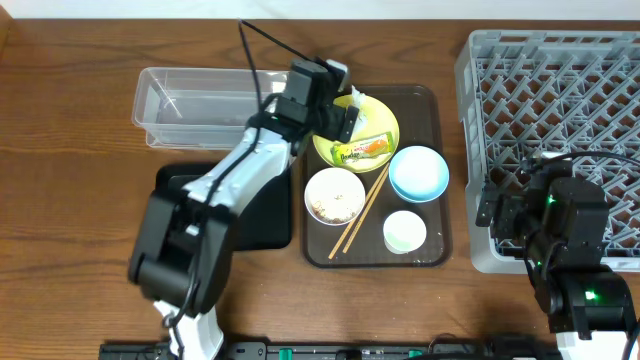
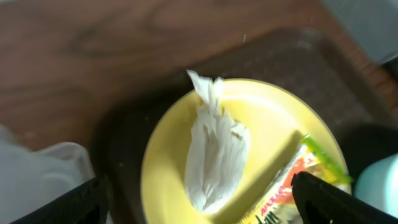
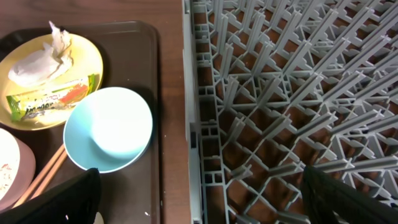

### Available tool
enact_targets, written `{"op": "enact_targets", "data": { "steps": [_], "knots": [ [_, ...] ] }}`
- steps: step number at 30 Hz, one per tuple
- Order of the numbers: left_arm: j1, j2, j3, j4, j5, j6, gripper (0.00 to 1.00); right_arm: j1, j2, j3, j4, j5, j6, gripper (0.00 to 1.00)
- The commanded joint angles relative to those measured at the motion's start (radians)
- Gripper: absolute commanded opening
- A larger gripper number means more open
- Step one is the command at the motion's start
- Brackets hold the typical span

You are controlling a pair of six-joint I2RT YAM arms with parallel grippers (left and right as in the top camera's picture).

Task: Sort waste into correct bins and load items into the dishwasher rack
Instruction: 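Reach left gripper to the yellow plate and grasp the white tissue, then carry the tissue with the left gripper and drop it into the clear bin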

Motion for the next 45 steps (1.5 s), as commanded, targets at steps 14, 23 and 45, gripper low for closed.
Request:
{"op": "enact_targets", "data": {
  "steps": [14,23,45],
  "knots": [
    [-0.04,0.138,0.013,0.012,-0.008,0.013,0.62,0.006,-0.003,0.02,-0.004,0.006,0.01,0.99],
    [-0.04,0.128,0.013,0.01,-0.008,0.013,0.1,0.006,-0.003,0.019,-0.009,0.006,0.01,0.99],
    [0.148,-0.219,0.013,-0.295,-0.372,-0.071,0.17,0.006,-0.003,0.019,-0.009,0.006,0.01,0.99]
  ]
}}
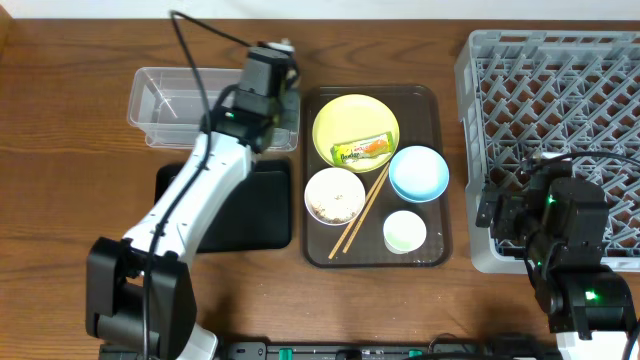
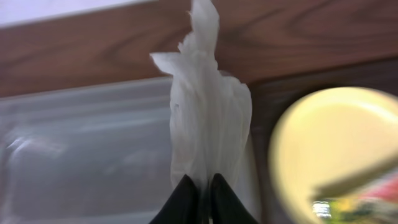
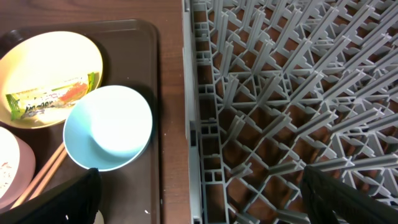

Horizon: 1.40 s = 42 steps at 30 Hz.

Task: Sort waste into correct bins and load items into the dishwasher rack
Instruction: 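Carry the tissue with the left gripper and drop it into the clear bin, then grasp the green snack wrapper on the yellow plate with the left gripper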

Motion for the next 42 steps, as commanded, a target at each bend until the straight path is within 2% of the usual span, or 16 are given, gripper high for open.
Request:
{"op": "enact_targets", "data": {
  "steps": [1,2,4,6,11,13,19,24,34,42],
  "knots": [
    [0.032,0.013,0.011,-0.037,-0.064,-0.013,0.32,0.006,-0.003,0.018,-0.001,0.006,0.01,0.99],
    [0.035,0.013,0.011,-0.052,-0.064,-0.013,0.4,0.006,-0.003,0.018,-0.001,0.006,0.01,0.99],
    [0.035,0.013,0.011,-0.068,-0.064,-0.012,0.49,0.006,-0.003,0.018,-0.001,0.006,0.01,0.99],
    [0.029,0.013,0.011,-0.077,-0.009,-0.004,0.52,0.006,-0.003,0.018,0.0,0.006,0.01,0.99],
    [0.0,0.013,0.011,-0.08,0.412,0.175,0.56,0.006,-0.003,0.018,-0.008,0.006,0.01,0.99],
    [-0.021,0.013,0.011,-0.08,0.516,0.25,0.57,0.006,-0.003,0.018,-0.011,0.006,0.01,0.99],
    [-0.095,0.042,0.011,-0.068,0.527,0.373,0.67,0.006,-0.003,0.018,-0.008,0.006,0.01,0.99],
    [-0.14,0.119,0.011,-0.006,0.527,0.393,0.71,0.006,-0.003,0.018,-0.008,0.006,0.01,0.99],
    [-0.182,0.305,0.011,0.169,0.526,0.393,0.73,0.006,-0.003,0.018,-0.011,0.006,0.01,0.99],
    [-0.182,0.383,0.011,0.201,0.437,0.392,0.72,0.006,-0.003,0.018,-0.011,0.006,0.01,0.99]
  ]
}}
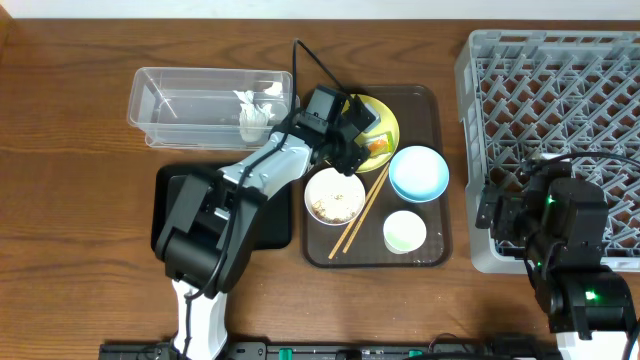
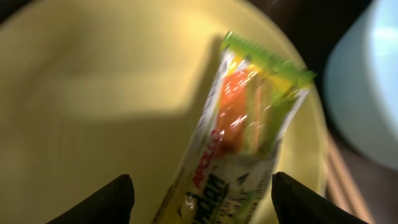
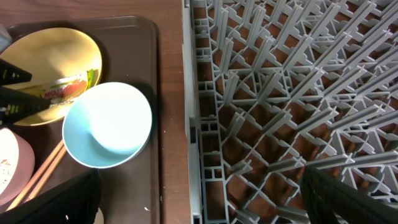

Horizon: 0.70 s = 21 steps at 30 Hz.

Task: Sort waste into correct bins and load items into the dishwasher rack
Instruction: 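Grasp the green snack wrapper on the yellow plate with the left gripper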

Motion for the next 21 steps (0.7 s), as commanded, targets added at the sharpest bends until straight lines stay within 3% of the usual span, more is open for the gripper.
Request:
{"op": "enact_targets", "data": {
  "steps": [1,5,9,11,17,21],
  "knots": [
    [0.0,0.023,0.011,0.002,-0.05,0.016,0.72,0.005,-0.003,0.018,0.0,0.007,0.01,0.99],
    [0.0,0.027,0.011,-0.004,-0.053,0.016,0.56,0.005,-0.003,0.018,0.0,0.007,0.01,0.99],
    [0.0,0.024,0.011,0.002,-0.053,0.016,0.2,0.005,-0.003,0.018,0.0,0.007,0.009,0.99],
    [0.0,0.014,0.011,0.003,-0.053,0.016,0.1,0.005,-0.003,0.018,0.0,0.006,0.01,0.99],
    [0.014,-0.088,0.011,0.002,-0.056,-0.023,0.06,0.005,-0.003,0.018,0.0,0.007,0.01,0.99],
    [0.052,-0.209,0.011,-0.023,-0.148,-0.184,0.06,0.005,-0.003,0.018,0.0,0.007,0.009,0.99]
  ]
}}
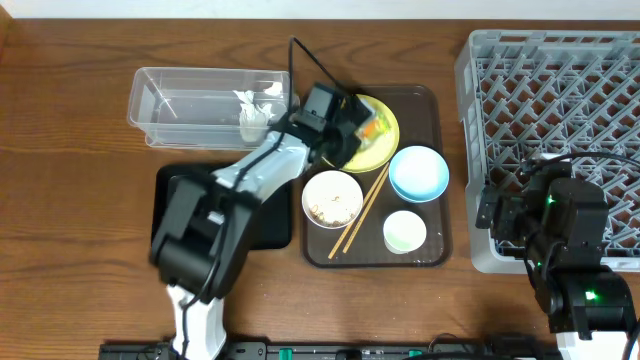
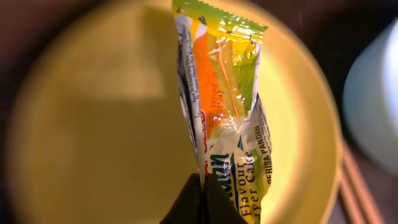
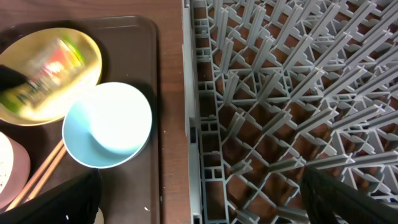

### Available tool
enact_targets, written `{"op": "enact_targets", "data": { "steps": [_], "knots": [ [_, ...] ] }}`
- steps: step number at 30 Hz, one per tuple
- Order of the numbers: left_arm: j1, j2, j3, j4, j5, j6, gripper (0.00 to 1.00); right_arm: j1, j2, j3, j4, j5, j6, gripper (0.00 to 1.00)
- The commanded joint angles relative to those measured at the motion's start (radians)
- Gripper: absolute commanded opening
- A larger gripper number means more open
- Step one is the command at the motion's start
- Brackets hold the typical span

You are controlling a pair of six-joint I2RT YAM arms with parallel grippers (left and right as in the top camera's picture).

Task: Sort waste into correct bins and load items into the dishwasher rack
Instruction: 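Grasp the green snack wrapper on the yellow plate with the left gripper, then drop the snack wrapper into the clear bin with the left gripper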

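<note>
My left gripper [image 2: 202,186] is shut on the end of a green and orange snack wrapper [image 2: 227,112], which hangs over the yellow plate [image 2: 93,124]. Overhead, the wrapper [image 1: 372,125] sits at the gripper's tip above the plate [image 1: 385,152] on the brown tray [image 1: 425,95]. A crumpled white tissue [image 1: 255,112] lies in the clear bin [image 1: 180,100]. My right gripper [image 3: 199,208] stands open over the left edge of the grey dishwasher rack [image 3: 292,93], with nothing between its fingers.
The tray also holds a blue bowl [image 1: 418,172], a pale bowl with crumbs [image 1: 333,197], wooden chopsticks [image 1: 362,210] and a small green cup [image 1: 404,232]. A black bin [image 1: 275,215] lies left of the tray, under my left arm. The rack [image 1: 560,80] fills the right side.
My left gripper was open over the wrapper lying on the yellow plate. Now it is shut on the wrapper's end, and the wrapper has shifted on the plate. The right arm has not moved.
My left gripper was open over the tissue on the yellow plate. Then it held the tissue at the clear bin. Later the tissue lay in that bin and the gripper was open over the wrapper, which it now grips.
</note>
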Motion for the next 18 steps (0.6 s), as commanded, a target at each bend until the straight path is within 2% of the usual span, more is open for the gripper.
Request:
{"op": "enact_targets", "data": {
  "steps": [1,7,15,16,18],
  "knots": [
    [0.047,-0.148,0.011,-0.024,-0.107,-0.161,0.06,0.006,-0.003,0.018,0.0,0.007,0.01,0.99],
    [0.154,-0.281,0.011,-0.128,-0.269,-0.296,0.06,0.006,-0.003,0.018,0.0,0.007,0.01,0.99],
    [0.287,-0.254,0.011,-0.196,-0.355,-0.397,0.07,0.006,-0.003,0.018,0.002,0.007,0.01,0.99],
    [0.298,-0.248,0.011,-0.204,-0.355,-0.397,0.09,0.006,-0.003,0.018,0.002,0.006,0.01,0.99],
    [0.31,-0.245,0.011,-0.22,-0.355,-0.397,0.21,0.006,-0.003,0.018,0.002,0.007,0.01,0.99]
  ]
}}
